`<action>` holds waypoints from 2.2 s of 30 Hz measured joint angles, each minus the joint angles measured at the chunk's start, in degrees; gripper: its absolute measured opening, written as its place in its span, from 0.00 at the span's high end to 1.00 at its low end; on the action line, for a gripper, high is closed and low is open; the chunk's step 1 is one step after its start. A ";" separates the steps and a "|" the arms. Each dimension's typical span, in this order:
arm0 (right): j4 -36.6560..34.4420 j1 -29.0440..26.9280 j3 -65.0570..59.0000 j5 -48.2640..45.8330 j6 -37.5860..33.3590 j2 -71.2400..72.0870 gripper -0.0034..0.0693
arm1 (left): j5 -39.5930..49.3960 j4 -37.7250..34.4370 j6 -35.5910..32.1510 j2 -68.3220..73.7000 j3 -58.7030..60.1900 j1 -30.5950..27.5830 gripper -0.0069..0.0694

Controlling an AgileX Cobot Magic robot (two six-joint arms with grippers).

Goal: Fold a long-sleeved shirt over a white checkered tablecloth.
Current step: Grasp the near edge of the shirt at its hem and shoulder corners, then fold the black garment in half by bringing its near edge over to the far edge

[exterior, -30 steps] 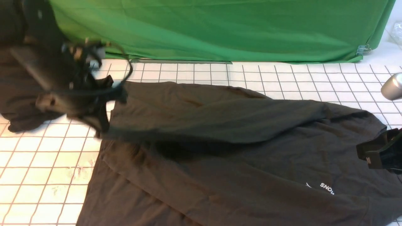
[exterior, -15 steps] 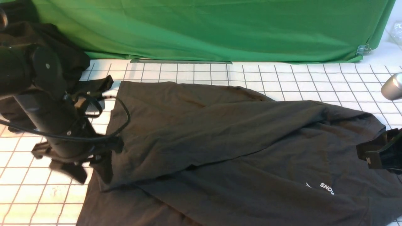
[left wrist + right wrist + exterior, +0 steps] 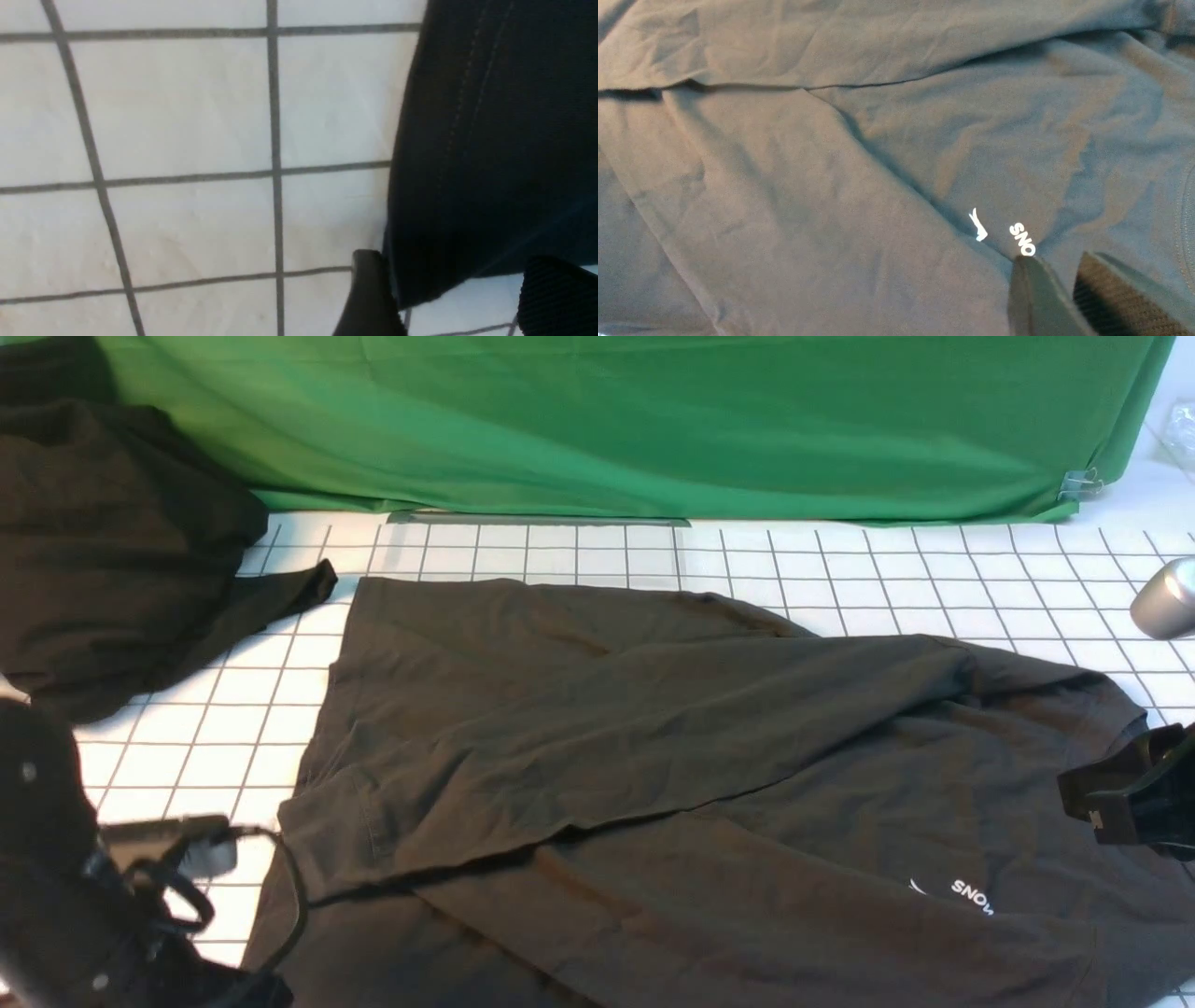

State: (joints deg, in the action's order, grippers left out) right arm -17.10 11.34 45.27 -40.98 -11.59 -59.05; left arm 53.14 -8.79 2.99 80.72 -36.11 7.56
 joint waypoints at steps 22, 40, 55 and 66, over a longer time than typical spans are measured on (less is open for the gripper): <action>1.54 14.73 0.11 -9.68 -5.36 -6.70 0.80 | 1.36 -0.52 -3.00 3.67 1.08 -0.10 0.89; 16.51 35.52 -9.67 -0.95 6.40 -16.76 0.27 | 10.38 5.60 2.89 -16.11 1.14 -0.10 0.90; 18.29 35.98 -11.78 10.52 8.52 -26.31 0.32 | 9.16 5.20 2.95 -16.11 1.14 -0.10 0.90; 20.28 39.90 -11.78 4.28 10.43 -23.12 0.90 | 15.26 2.04 2.42 -24.29 1.08 -0.10 0.90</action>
State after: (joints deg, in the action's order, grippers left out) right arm 3.19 51.24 33.49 -36.70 -1.15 -82.17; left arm 68.40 -6.75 5.41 56.43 -35.04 7.46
